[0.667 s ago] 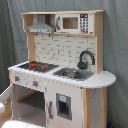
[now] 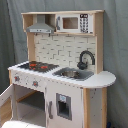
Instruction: Play with the kitchen
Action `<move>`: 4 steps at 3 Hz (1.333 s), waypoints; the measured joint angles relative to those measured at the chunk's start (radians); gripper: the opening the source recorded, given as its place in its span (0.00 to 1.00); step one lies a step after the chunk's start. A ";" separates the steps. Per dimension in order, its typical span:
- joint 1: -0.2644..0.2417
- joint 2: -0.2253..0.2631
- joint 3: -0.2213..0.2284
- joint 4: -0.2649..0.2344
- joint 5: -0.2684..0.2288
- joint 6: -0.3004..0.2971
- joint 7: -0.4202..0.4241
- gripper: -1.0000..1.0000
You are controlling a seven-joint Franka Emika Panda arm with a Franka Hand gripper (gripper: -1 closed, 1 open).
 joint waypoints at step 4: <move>-0.272 -0.002 0.066 0.321 0.000 0.080 0.071 1.00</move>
